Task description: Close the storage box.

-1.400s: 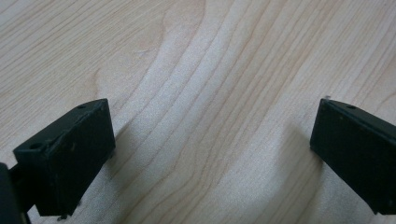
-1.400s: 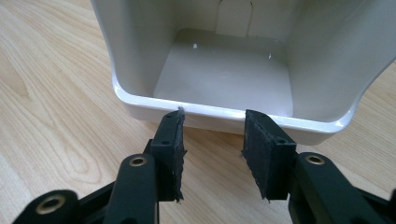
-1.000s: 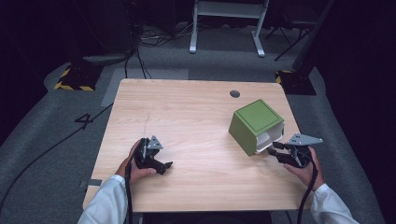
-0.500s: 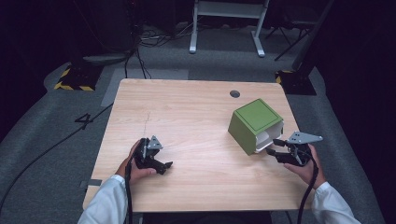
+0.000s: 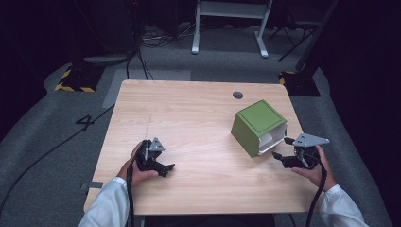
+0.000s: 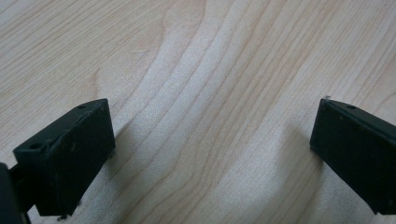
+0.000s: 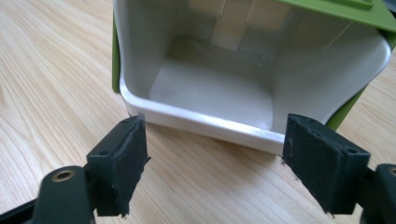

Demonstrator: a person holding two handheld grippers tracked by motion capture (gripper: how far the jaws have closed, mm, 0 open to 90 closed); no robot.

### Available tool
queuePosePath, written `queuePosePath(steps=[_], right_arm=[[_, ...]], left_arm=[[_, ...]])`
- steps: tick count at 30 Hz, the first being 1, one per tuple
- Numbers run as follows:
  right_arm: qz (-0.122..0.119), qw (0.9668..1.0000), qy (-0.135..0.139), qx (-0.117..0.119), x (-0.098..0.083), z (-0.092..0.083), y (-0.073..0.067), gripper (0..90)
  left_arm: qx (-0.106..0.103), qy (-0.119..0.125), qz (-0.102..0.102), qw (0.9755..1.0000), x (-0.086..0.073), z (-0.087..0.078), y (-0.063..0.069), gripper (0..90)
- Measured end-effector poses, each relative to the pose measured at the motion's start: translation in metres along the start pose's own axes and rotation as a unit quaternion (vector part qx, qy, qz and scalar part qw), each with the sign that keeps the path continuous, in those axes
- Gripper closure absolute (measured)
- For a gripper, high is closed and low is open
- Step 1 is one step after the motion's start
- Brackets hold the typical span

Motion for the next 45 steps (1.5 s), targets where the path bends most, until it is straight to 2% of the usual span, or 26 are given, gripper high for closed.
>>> queuePosePath(steps=[10, 18, 27, 35, 45], right_arm=[[-0.01, 0.9999, -0.007, -0.002, -0.007, -0.011, -0.001, 21.9], [-0.001, 0.9998, -0.019, -0.008, -0.022, -0.021, 0.003, 22.0], [0.03, 0.9988, -0.025, -0.028, -0.046, -0.031, 0.013, 22.1], [0.064, 0.9963, -0.033, -0.047, -0.07, -0.037, 0.021, 20.9], [0.093, 0.9931, -0.039, -0.059, -0.091, -0.04, 0.023, 19.6]], left_arm=[[0.0, -0.001, 0.0, 1.0, 0.0, 0.0, 0.0, 0.2], [0.0, 0.0, -0.001, 1.0, 0.0, 0.0, 0.0, 0.2], [0.001, 0.0, -0.001, 1.0, 0.0, 0.0, 0.0, 0.2], [0.001, 0.0, -0.001, 1.0, 0.0, 0.0, 0.0, 0.2], [0.002, 0.0, -0.001, 1.0, 0.0, 0.0, 0.0, 0.2]])
Point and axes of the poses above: each handheld gripper's, and its own axes: z roughly forward along the jaws, x roughly out of its top, y roughly to its right, the point moved 1 cm from there along z, roughly forward along the jaws, and after that the axes turned 11 degrees about y, right-handed, at the moved point
